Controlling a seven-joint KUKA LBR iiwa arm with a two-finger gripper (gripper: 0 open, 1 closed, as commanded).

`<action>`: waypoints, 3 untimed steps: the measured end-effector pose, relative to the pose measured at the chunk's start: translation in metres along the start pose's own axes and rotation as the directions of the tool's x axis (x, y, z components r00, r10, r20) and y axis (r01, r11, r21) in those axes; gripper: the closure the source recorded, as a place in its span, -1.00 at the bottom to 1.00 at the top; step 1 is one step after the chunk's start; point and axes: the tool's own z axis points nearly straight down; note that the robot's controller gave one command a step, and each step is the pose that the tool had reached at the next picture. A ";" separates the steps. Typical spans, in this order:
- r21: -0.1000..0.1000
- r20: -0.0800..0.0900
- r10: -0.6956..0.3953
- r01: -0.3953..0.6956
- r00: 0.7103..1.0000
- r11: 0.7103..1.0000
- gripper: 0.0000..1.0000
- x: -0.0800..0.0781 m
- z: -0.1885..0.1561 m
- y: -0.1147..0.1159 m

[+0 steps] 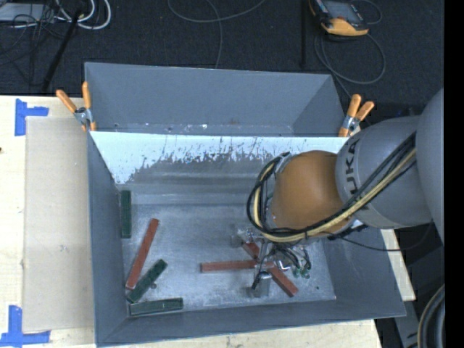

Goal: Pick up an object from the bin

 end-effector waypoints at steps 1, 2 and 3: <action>-0.005 0.002 -0.291 0.291 0.957 0.957 -1.00 0.020 0.000 -0.014; -0.007 0.008 -0.343 0.343 0.939 0.939 -1.00 -0.036 -0.002 0.046; -0.006 0.000 -0.334 0.334 0.943 0.943 1.00 -0.033 -0.001 0.041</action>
Offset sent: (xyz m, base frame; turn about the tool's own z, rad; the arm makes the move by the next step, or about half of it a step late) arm -0.0186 -0.0178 0.0004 -0.2968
